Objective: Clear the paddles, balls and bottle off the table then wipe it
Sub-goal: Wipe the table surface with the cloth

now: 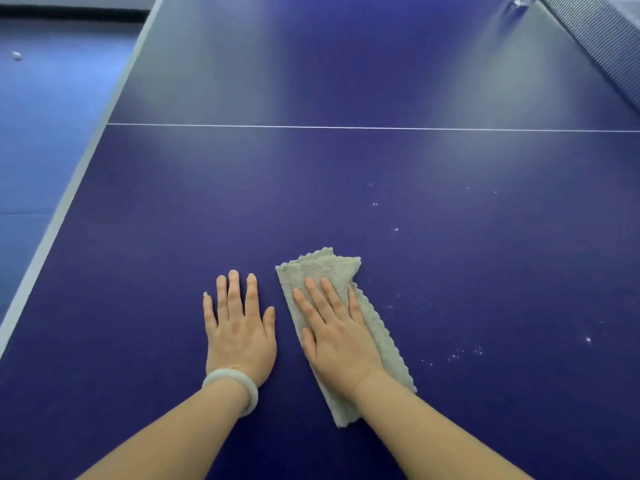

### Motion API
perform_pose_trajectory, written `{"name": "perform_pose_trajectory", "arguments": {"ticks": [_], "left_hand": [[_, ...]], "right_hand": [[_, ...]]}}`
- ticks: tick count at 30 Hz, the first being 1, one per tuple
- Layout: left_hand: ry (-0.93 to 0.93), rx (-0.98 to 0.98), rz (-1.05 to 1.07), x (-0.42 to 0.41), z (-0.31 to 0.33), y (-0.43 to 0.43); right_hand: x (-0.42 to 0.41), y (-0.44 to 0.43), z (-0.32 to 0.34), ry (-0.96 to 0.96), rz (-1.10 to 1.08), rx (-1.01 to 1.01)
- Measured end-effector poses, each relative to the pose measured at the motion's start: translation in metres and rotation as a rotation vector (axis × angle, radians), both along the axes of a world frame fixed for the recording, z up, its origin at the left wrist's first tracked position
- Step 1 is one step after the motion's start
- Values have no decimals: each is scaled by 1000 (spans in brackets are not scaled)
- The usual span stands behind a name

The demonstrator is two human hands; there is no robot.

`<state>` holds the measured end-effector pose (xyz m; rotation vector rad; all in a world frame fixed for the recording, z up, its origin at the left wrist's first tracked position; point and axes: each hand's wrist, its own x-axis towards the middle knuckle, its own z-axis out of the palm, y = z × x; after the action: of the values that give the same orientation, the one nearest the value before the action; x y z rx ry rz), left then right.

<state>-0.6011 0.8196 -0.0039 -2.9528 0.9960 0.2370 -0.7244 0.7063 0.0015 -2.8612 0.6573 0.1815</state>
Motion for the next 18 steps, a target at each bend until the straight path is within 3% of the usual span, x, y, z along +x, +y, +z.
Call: {"name": "perform_pose_trajectory", "arguments": {"ticks": [2,6,10,12,18], "left_hand": [[-6,-1,4,0,-1,-1],[-20,-1,2,0,-3,0],[-24,18,10,-1,-3,0],[-31,26,10,-1,-2,-1],[-29,-18,17,-1,-2,-1]], "right_hand": [[7,-34,-2,12,-73,-1],[-54,-86,-8,56,-555,-44],[-93,-49,-5,41,-786,-45],[-71,-23,-1,11,-742,-40],[-19,-25,-5,14,-241,-43]]}}
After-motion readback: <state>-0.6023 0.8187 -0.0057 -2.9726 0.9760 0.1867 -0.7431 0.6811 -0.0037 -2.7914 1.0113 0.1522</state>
